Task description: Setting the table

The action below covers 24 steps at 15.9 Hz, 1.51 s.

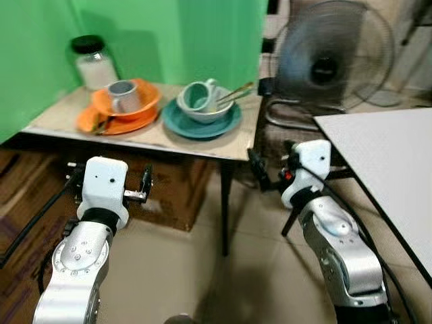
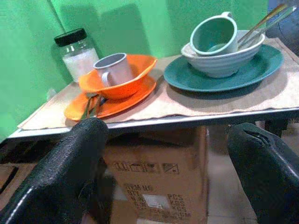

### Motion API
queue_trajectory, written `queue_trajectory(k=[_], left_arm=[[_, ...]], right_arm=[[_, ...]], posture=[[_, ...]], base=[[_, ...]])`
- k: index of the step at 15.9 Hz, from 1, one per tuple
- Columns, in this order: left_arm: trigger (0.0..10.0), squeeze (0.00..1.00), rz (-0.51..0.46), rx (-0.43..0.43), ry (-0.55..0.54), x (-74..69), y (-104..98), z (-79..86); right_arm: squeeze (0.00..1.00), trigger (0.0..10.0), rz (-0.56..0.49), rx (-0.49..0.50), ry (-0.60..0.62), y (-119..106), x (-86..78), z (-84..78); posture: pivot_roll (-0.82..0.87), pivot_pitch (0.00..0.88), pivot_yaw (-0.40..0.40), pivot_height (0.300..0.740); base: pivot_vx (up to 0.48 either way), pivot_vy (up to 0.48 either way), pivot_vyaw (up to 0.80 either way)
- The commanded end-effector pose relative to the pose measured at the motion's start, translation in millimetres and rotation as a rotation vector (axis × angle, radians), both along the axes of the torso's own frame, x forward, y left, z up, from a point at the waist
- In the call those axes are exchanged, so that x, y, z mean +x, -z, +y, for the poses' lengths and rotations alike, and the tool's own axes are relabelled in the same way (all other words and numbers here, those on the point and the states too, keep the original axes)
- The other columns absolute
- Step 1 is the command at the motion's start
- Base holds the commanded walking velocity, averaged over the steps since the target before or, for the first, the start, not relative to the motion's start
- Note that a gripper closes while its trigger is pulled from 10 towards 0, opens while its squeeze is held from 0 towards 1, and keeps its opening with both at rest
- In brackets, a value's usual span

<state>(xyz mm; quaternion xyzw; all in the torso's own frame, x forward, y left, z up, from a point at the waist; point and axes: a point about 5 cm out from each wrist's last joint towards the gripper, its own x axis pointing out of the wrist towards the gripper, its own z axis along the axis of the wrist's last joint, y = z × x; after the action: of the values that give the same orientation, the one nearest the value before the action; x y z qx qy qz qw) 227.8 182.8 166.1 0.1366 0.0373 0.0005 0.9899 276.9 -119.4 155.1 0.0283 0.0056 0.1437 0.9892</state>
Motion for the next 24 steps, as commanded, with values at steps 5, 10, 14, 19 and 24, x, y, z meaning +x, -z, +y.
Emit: queue_trajectory(k=[5, 10, 14, 19, 24], left_arm=[[10.0, 0.0, -0.03, 0.003, 0.025, 3.2, -10, 1.8], [10.0, 0.0, -0.035, -0.004, 0.026, 6.5, -11, 1.9], [10.0, 0.0, -0.037, 0.003, 0.029, 6.0, -13, 1.9], [10.0, 0.0, -0.037, 0.011, 0.018, 3.4, -14, 3.8], [10.0, 0.0, -0.041, 0.025, 0.019, -0.5, -18, 2.8]], right_arm=[[0.0, 10.0, -0.004, 0.048, 0.061, -6, 6.3, -6.9], [0.0, 10.0, -0.015, 0.066, 0.059, -10, 8.6, -6.1], [0.0, 10.0, -0.038, 0.049, 0.05, -13, 8.6, -3.0], [0.0, 10.0, -0.038, 0.05, 0.037, -13, 10.7, -0.4], [0.0, 10.0, -0.065, -0.015, -0.023, -15, 13.2, 9.3]], posture=[[-0.03, 0.0, 0.018, 0.74], [-0.03, 0.0, 0.025, 0.74], [-0.03, 0.009, 0.02, 0.74], [-0.02, 0.013, 0.011, 0.74], [0.0, 0.012, 0.0, 0.74]], base=[[0.175, 0.0, 0.0], [0.317, 0.0, 0.0], [0.318, 0.0, 0.0], [0.317, 0.0, 0.0], [0.317, 0.0, 0.41]])
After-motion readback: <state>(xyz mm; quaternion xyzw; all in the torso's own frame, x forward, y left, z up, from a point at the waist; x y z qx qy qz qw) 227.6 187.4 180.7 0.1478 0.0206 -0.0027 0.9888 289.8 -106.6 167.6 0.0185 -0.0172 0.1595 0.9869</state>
